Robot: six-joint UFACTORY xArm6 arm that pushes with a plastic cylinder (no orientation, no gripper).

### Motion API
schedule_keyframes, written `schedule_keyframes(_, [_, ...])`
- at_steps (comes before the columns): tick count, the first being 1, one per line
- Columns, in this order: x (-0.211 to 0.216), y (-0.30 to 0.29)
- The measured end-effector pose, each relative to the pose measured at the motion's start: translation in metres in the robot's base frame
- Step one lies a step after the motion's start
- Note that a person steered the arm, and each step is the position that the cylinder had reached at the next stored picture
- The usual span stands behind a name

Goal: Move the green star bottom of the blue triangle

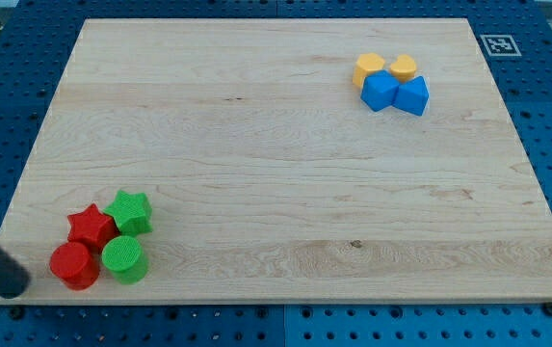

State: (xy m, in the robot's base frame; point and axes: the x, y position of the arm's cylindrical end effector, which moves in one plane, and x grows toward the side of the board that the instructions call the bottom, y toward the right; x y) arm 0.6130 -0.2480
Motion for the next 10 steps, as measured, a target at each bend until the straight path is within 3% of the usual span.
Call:
schedule_keyframes(2, [-0.020,0.040])
schedule_keyframes(5, [-0.007,0.018])
schedule_keyframes(7, [-0.081,0.044])
schedule_keyframes(9, [-0.074,0.033])
schedule_keyframes(10, [-0.093,0.081])
